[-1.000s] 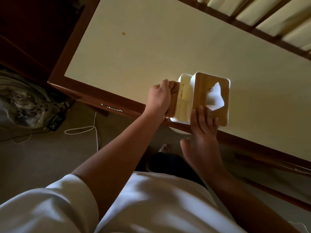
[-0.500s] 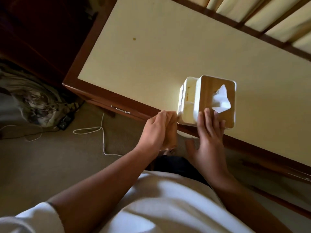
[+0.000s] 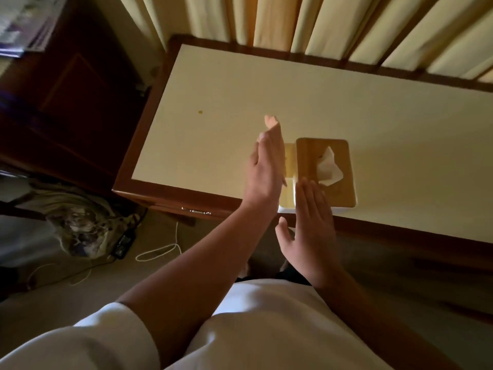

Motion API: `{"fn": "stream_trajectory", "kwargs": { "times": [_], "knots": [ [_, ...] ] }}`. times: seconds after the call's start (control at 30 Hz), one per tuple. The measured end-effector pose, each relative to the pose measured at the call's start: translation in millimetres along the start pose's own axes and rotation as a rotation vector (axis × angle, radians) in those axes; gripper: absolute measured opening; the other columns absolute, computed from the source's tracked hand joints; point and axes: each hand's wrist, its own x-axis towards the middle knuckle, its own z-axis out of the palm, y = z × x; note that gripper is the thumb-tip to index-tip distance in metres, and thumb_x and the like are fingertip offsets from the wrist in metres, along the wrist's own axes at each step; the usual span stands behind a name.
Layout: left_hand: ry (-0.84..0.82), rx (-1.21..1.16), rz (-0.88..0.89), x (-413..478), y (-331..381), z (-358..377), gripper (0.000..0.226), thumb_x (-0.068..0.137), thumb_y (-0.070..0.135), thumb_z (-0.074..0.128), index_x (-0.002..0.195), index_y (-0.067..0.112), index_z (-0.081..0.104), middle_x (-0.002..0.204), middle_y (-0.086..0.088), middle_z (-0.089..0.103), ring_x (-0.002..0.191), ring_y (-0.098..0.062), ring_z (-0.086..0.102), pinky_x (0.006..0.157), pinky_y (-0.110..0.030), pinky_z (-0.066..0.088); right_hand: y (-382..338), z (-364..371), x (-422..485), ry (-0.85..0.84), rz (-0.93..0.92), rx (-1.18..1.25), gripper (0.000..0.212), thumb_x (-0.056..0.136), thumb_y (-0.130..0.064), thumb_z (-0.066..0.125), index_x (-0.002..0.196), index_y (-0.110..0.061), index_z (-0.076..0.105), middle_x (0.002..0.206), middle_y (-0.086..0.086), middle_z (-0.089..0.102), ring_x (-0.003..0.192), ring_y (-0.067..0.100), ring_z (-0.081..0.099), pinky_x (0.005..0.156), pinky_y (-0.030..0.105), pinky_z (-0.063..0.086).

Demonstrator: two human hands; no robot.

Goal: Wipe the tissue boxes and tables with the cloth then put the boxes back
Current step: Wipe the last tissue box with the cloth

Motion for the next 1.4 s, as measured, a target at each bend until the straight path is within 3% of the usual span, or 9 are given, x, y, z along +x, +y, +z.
{"fn": "stream_trajectory", "kwargs": {
  "times": [0.13,0.23,0.37,0.6,0.7,0.97,1.17,1.3,1.4],
  "knots": [
    [-0.007,0.06,-0.117,19,-2,18,0.055,0.109,0.05,0.039,0.131,0.009,0.069,0.109,-0.013,0.076,0.103,-0.031,0.07,0.089,-0.043,0.055,7,7,5,0.04,-0.01,0.001,0.072,0.091,-0.02,0.067,0.152,0.007,0.041,0.16,0.024,0.04,0.154,0.034,0.032,0.124,0.052,0.03],
    [0.006,0.126,-0.25,40,2,26,0.038,0.106,0.036,0.051,0.106,0.011,0.079,0.072,-0.004,0.061,0.07,-0.023,0.053,0.068,-0.036,0.043,10,10,3,0.077,-0.032,-0.026,0.071,0.09,-0.019,0.065,0.153,0.006,0.041,0.16,0.023,0.04,0.154,0.034,0.032,0.126,0.049,0.028],
    [-0.034,0.269,-0.397,58,17,37,0.045,0.104,0.038,0.046,0.063,0.021,0.048,0.057,0.0,0.044,0.044,-0.018,0.042,0.054,-0.027,0.034,14,15,1,0.081,-0.04,-0.086,0.073,0.092,-0.021,0.063,0.156,0.004,0.037,0.164,0.02,0.035,0.155,0.032,0.029,0.127,0.048,0.026],
    [-0.18,0.494,-0.478,80,14,45,0.058,0.107,0.067,0.028,0.103,0.02,0.061,0.078,-0.002,0.054,0.064,-0.019,0.05,0.06,-0.029,0.037,15,25,2,0.124,-0.011,-0.111,0.071,0.093,-0.021,0.06,0.156,0.002,0.037,0.165,0.017,0.034,0.156,0.03,0.029,0.126,0.048,0.028],
    [-0.247,0.511,-0.519,89,14,44,0.081,0.105,0.072,0.023,0.143,0.01,0.059,0.105,-0.01,0.068,0.084,-0.025,0.065,0.073,-0.034,0.051,15,27,3,0.124,-0.007,-0.114,0.067,0.095,-0.023,0.054,0.157,0.0,0.037,0.165,0.016,0.035,0.155,0.029,0.03,0.124,0.051,0.031],
    [-0.216,0.499,-0.633,104,14,45,0.069,0.104,0.075,0.015,0.078,0.021,0.049,0.064,0.001,0.053,0.051,-0.016,0.047,0.058,-0.027,0.038,21,29,1,0.096,-0.032,-0.159,0.073,0.092,-0.022,0.059,0.158,-0.001,0.035,0.165,0.016,0.035,0.155,0.029,0.029,0.127,0.048,0.026],
    [-0.125,0.523,-0.63,110,0,53,0.084,0.098,0.081,0.025,0.118,0.012,0.07,0.114,-0.002,0.076,0.101,-0.022,0.074,0.096,-0.031,0.055,23,39,6,0.173,-0.028,-0.192,0.067,0.093,-0.023,0.055,0.156,-0.003,0.04,0.161,0.015,0.042,0.153,0.029,0.035,0.127,0.046,0.024],
    [-0.131,0.486,-0.602,109,1,50,0.073,0.106,0.071,0.022,0.091,0.014,0.065,0.075,-0.002,0.072,0.07,-0.019,0.068,0.071,-0.026,0.054,25,45,7,0.22,-0.03,-0.22,0.066,0.092,-0.025,0.057,0.152,-0.003,0.044,0.156,0.015,0.049,0.149,0.029,0.037,0.126,0.043,0.022],
    [-0.16,0.469,-0.589,108,-4,53,0.074,0.104,0.074,0.025,0.103,0.013,0.067,0.097,-0.005,0.075,0.089,-0.021,0.071,0.092,-0.031,0.057,24,47,8,0.22,-0.026,-0.212,0.067,0.092,-0.027,0.055,0.153,-0.005,0.041,0.155,0.015,0.05,0.148,0.029,0.037,0.125,0.043,0.022]
  ]
}}
